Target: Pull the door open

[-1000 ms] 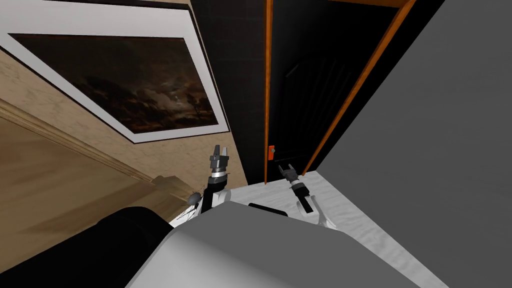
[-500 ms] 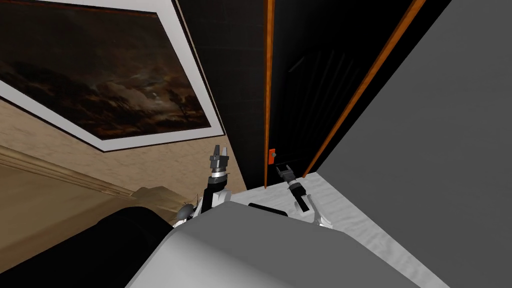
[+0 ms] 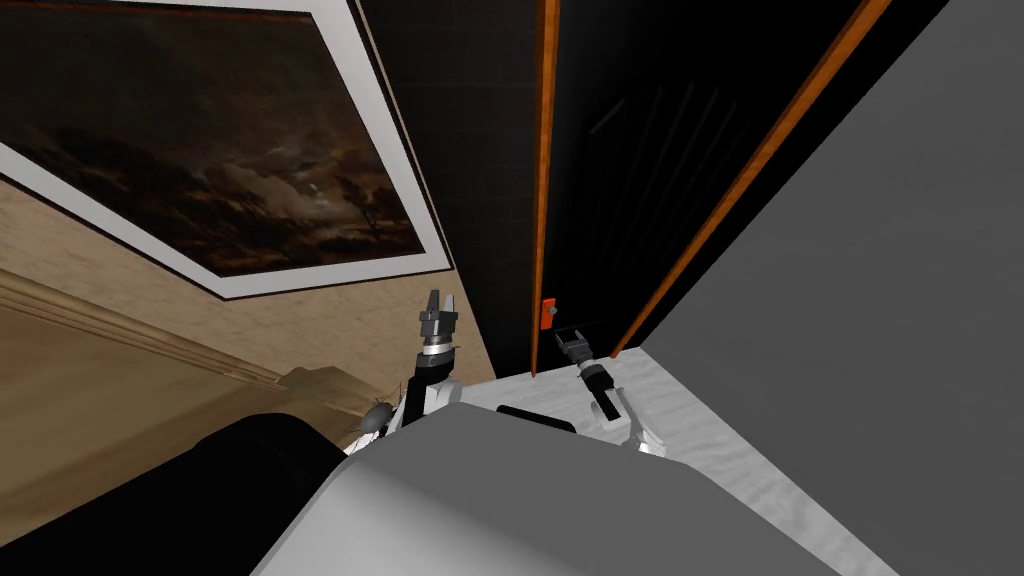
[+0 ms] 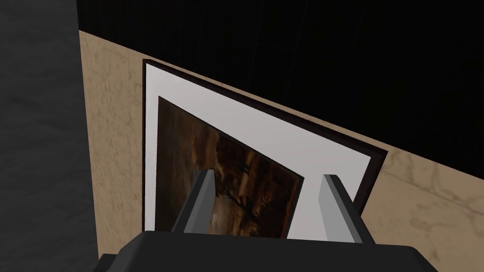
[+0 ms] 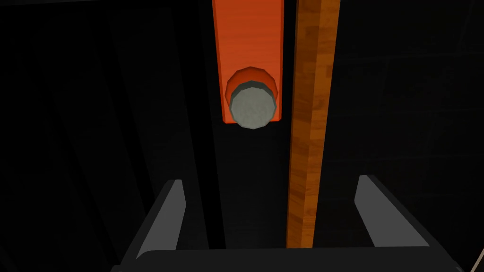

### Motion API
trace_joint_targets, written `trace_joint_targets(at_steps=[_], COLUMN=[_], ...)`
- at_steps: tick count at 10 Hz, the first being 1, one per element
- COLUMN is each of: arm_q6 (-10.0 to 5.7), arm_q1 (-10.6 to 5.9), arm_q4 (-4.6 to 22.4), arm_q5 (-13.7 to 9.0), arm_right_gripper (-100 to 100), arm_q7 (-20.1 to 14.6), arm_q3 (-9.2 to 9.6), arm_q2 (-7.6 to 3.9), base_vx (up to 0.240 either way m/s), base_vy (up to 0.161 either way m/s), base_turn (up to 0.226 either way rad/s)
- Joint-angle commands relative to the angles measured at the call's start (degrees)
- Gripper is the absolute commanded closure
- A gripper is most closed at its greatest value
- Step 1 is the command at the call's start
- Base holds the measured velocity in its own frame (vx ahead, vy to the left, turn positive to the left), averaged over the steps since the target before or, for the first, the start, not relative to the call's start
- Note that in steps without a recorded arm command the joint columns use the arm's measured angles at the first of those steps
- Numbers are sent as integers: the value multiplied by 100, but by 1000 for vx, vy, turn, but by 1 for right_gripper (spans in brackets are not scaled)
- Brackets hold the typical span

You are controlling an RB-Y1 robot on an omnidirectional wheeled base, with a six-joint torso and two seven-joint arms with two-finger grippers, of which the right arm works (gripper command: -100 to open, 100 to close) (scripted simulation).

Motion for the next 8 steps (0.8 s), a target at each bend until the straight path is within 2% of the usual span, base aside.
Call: trace_joint_targets(at_steps=[1,4,7,8], arm_q6=[-24,-31,-39,-39], arm_q1=[-125,-389,-689,-689], arm_q4=[184,572,1013,1013], arm_q5=[-186,-588,-1045,-1045], arm_right_gripper=[-100,-100,-100,-100], arm_q7=[103,341,611,611], arm_q3=[-106,-316,-555,-555], arm_q2=[-105,-291,-499,-499], base_vx=[-77,-49,4,13], base_vy=[23,37,47,23], base_turn=[134,165,210,57])
